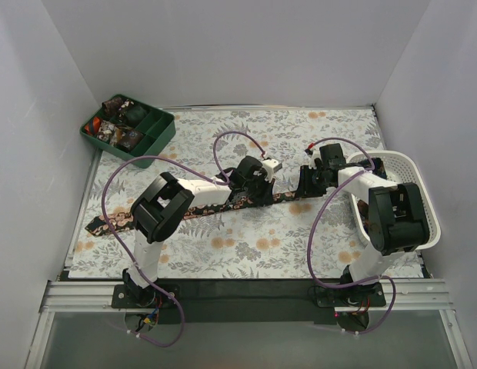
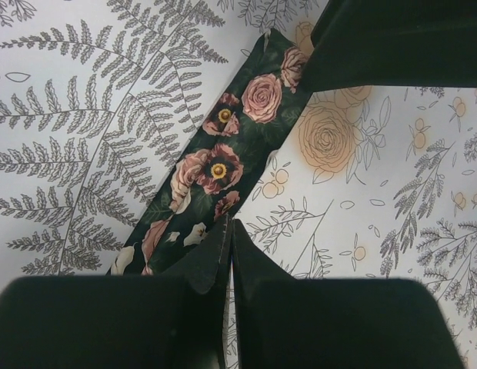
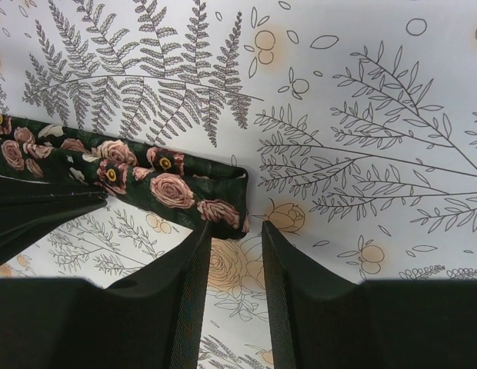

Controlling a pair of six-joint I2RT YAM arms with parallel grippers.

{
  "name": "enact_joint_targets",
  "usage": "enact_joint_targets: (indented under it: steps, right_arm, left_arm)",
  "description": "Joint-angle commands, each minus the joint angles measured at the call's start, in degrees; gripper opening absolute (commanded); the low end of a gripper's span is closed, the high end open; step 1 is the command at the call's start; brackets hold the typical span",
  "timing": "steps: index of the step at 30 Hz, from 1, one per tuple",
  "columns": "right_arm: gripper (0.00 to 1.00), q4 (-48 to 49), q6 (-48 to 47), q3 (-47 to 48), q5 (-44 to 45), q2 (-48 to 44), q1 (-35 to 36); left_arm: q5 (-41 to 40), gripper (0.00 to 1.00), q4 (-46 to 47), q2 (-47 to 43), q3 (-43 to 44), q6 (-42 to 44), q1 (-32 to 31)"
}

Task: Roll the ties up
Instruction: Flatten the tie

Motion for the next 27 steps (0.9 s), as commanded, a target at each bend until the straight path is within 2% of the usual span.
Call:
enact_joint_targets:
  steps: [1, 27]
  right_arm:
    - [0.34, 1.47, 0.41, 1.79, -1.29, 0.47, -0.22]
    - [0.32, 3.48, 1.82, 4.95, -2.87, 4.69, -0.66]
  left_arm:
    - [-2.06, 0.00, 1.21, -1.55, 1.66, 0.24, 0.43]
    - [-0.22, 0.00, 1.48, -3.92, 1.31, -0.73, 2.54]
